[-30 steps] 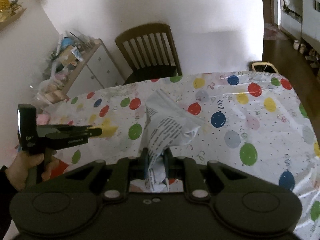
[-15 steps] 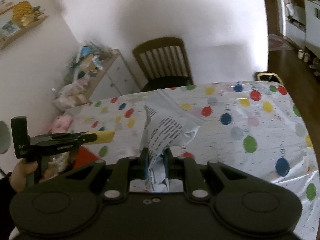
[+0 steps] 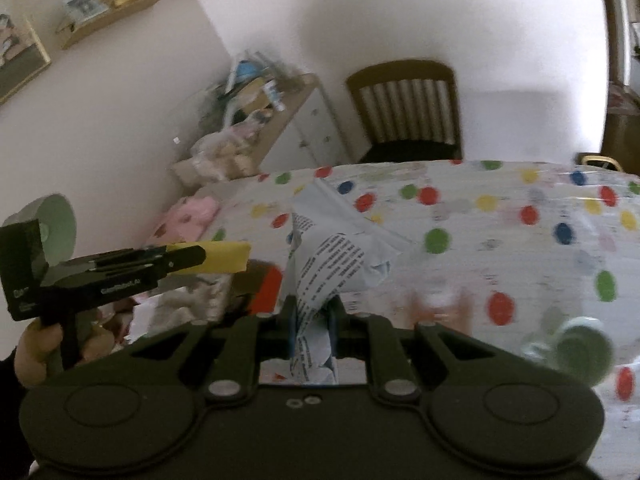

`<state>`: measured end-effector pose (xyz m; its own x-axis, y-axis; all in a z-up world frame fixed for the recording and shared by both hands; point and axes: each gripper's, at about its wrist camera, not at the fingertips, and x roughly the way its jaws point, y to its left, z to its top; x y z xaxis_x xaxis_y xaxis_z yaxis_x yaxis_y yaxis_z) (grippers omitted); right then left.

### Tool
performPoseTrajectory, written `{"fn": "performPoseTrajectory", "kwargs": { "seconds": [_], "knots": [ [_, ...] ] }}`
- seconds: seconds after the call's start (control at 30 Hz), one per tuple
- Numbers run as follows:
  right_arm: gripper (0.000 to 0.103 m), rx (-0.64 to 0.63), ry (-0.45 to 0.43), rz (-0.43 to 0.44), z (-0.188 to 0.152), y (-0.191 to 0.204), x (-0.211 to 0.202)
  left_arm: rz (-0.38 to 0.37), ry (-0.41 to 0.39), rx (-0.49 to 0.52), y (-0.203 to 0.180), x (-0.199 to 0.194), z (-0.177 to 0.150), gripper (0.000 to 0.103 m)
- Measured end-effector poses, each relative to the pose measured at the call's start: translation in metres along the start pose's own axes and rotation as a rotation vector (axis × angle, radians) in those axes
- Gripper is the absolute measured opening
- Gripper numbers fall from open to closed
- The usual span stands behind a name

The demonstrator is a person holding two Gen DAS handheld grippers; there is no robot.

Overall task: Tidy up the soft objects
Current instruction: 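Carry the yellow cloth with the left gripper while the right gripper carries the paper bag, then lower the yellow cloth into the box with the left gripper while the right gripper drops the paper bag inside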

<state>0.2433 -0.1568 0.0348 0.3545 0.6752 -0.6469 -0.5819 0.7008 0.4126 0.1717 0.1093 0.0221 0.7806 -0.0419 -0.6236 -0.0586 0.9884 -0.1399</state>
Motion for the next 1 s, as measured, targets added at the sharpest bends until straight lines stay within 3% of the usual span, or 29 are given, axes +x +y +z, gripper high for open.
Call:
{"fn": "performPoseTrajectory", "kwargs": {
  "seconds": [0.5, 0.73, 1.0],
  "knots": [
    [0.014, -0.020, 0.129, 0.149, -0.006, 0.111, 0.096, 0.147, -0.063, -0.080, 0.111, -0.076, -0.038, 0.028],
    [0.014, -0.032, 0.182, 0.133, -0.013, 0.139, 0.138, 0.166, -0.100, -0.124, 0.148, -0.079, -0.060, 0.028],
    [0.015, -0.028, 0.233, 0.090, -0.022, 0.145, 0.173, 0.167, -0.101, -0.191, 0.176, -0.056, -0.092, 0.028]
  ]
}}
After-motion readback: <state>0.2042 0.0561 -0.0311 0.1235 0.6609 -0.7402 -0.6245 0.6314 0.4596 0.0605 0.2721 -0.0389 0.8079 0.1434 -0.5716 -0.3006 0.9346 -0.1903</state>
